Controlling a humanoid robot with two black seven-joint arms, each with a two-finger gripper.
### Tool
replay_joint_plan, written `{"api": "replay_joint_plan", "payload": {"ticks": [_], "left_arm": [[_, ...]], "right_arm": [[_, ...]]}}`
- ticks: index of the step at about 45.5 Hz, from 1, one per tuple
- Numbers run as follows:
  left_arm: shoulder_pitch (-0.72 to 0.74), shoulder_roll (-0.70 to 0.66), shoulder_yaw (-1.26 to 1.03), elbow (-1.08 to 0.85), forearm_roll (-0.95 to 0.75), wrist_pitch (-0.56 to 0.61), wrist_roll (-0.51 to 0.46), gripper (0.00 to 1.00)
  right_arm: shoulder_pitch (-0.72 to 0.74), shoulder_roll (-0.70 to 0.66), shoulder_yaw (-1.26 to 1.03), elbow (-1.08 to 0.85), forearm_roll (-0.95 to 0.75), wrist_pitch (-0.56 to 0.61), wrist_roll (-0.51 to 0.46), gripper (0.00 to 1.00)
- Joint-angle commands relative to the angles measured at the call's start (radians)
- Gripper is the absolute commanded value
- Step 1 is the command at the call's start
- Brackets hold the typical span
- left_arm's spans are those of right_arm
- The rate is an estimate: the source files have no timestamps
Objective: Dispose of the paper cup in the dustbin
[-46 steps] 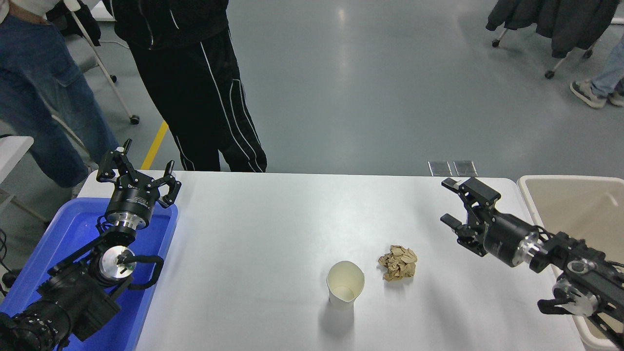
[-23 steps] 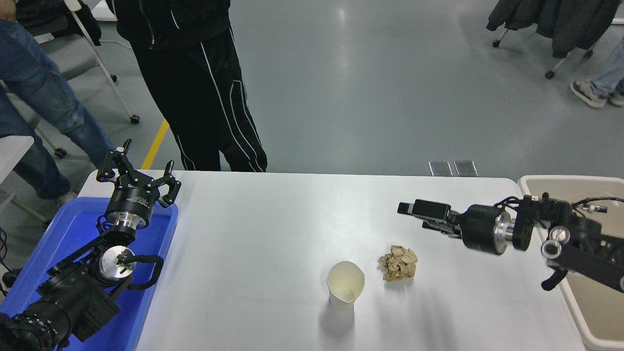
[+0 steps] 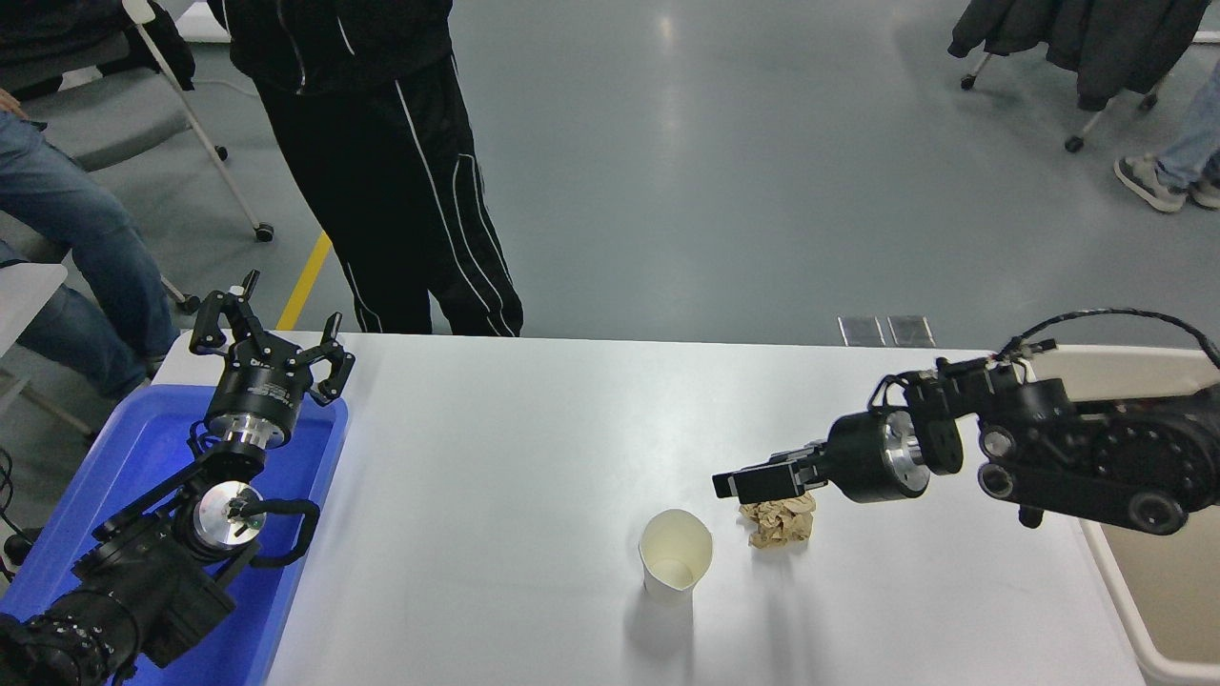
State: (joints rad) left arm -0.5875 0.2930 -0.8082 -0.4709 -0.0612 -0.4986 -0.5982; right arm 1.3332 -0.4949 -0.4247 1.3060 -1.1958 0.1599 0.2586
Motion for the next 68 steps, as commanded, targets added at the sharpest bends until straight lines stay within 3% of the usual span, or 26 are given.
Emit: {"api": "replay_joint_plan", "payload": {"ticks": [1,17,55,60,62,65,68], "left_arm": [[0.0,0.0,0.0,0.0,0.0,0.0,0.0,1.0],[0.0,0.0,0.0,0.0,0.0,0.0,0.0,1.0],[0.0,0.0,0.001,0.0,0.0,0.0,0.0,1.0],[0.0,0.0,0.0,0.0,0.0,0.0,0.0,1.0],[0.0,0.0,0.0,0.0,0.0,0.0,0.0,1.0],[0.0,0.0,0.0,0.0,0.0,0.0,0.0,1.0],[0.0,0.0,0.0,0.0,0.0,0.0,0.0,1.0]], "right_arm": [[0.072,0.122,-0.132,-0.037,-0.039,-0.006,0.004,1.0],[0.049,0.243,-0.192,-0.157,-0.064,-0.08,0.005,1.0],[-0.025,0.326,-0.203,-0.281,-0.067,-0.109,0.05,0.94],[-0.032,0.328,-0.221,-0.3,-0.067,-0.112,0.059,0.89],[-0.034,0.332,-0.226,-0.306,-0.067,-0.112,0.067,0.82],[-0.032,0.338,-0.227,-0.306,-0.067,-0.112,0.073,0.65],[-0.029,0.34,-0.23,-0.307,-0.067,-0.111,0.071,0.39]]}}
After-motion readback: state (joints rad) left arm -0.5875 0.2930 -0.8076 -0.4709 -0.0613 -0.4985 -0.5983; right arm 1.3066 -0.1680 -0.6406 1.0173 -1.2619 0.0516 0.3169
